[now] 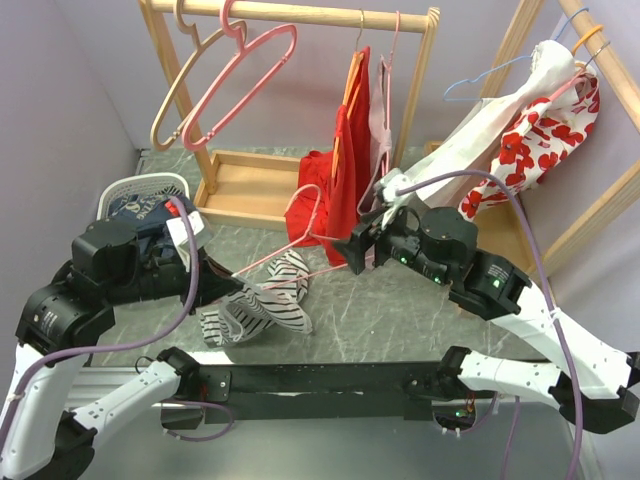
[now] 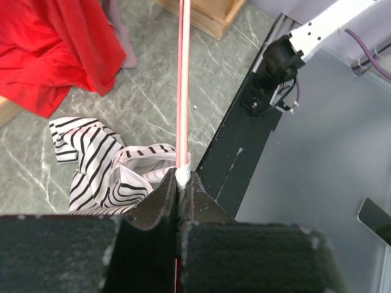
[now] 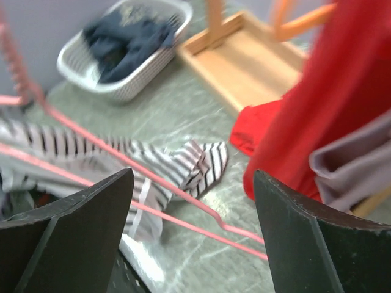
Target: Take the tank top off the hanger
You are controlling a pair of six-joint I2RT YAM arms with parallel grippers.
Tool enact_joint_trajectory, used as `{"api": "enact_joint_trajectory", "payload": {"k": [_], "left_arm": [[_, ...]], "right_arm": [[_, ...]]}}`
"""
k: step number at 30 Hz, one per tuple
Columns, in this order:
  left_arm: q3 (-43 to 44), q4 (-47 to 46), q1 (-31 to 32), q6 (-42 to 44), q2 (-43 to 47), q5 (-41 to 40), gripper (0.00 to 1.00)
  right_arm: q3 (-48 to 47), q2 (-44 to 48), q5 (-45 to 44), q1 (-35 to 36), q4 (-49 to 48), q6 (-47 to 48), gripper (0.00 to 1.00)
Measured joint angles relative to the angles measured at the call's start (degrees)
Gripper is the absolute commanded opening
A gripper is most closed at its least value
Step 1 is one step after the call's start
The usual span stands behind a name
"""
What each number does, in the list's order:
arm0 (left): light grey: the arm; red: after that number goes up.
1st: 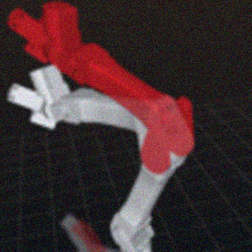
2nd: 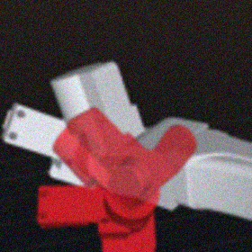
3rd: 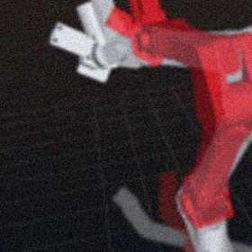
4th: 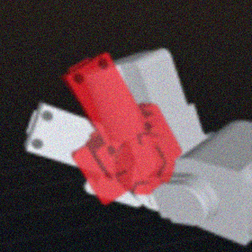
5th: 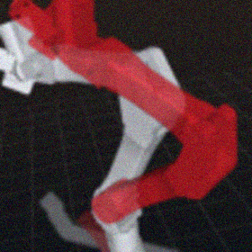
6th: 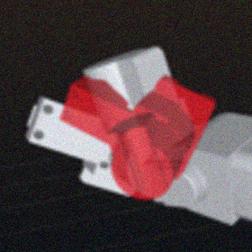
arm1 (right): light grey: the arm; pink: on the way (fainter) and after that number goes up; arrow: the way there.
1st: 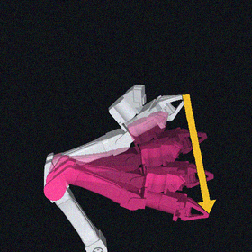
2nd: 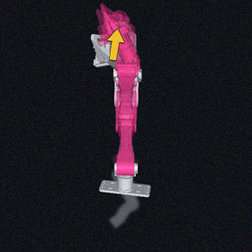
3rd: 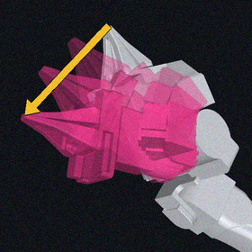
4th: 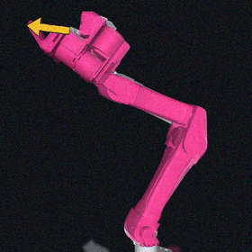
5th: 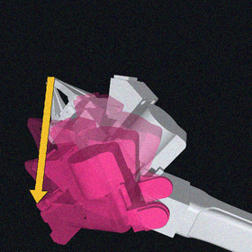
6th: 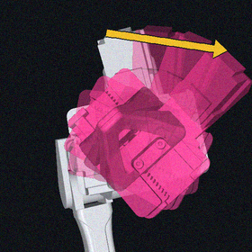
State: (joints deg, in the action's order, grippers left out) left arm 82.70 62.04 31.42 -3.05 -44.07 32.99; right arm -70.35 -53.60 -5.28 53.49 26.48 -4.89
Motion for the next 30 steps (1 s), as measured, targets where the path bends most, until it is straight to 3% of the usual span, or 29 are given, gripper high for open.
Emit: {"api": "enact_joint_trajectory", "payload": {"k": [5, 9, 15, 16, 17, 20, 22, 26, 30], "left_arm": [[-0.5, -0.2, 0.0, 1.0, -1.0, 2.3, 0.01], [-1.6, -0.5, 0.0, 2.3, -2.1, 4.2, 0.01], [-3.7, -2.8, 0.0, 3.1, -2.5, 7.6, 0.01], [-3.7, -3.0, 0.0, 3.1, -2.5, 8.1, 0.01], [-3.8, -3.4, 0.0, 3.3, -2.2, 8.6, 0.01], [-4.0, -4.5, 0.0, 3.4, -1.3, 9.6, 0.01], [-4.3, -4.8, 0.0, 3.3, -0.6, 9.6, 0.01], [-4.7, -4.9, 0.0, 2.6, -0.4, 8.1, 0.01], [-5.2, -5.6, 0.7, 0.8, -0.5, 3.9, 0.01]], "right_arm": [[-0.8, -0.5, 9.0, 0.0, 2.6, 4.4, 0.86], [-2.0, -0.4, 15.7, 0.0, 3.0, 6.1, 0.77], [-2.8, -2.2, 21.8, 0.0, 3.2, 7.2, 0.73], [-2.8, -2.6, 22.5, 0.0, 3.2, 7.4, 0.64], [-2.8, -3.0, 23.0, 0.0, 3.1, 7.5, 0.43], [-2.8, -3.8, 24.3, 0.0, 3.1, 8.2, 0.19], [-2.8, -4.0, 25.2, 0.0, 2.9, 8.6, 0.19], [-2.6, -3.7, 26.0, 0.2, 3.2, 9.7, 0.0], [-2.4, -3.2, 25.0, 0.2, 3.1, 9.7, 0.0]]}}
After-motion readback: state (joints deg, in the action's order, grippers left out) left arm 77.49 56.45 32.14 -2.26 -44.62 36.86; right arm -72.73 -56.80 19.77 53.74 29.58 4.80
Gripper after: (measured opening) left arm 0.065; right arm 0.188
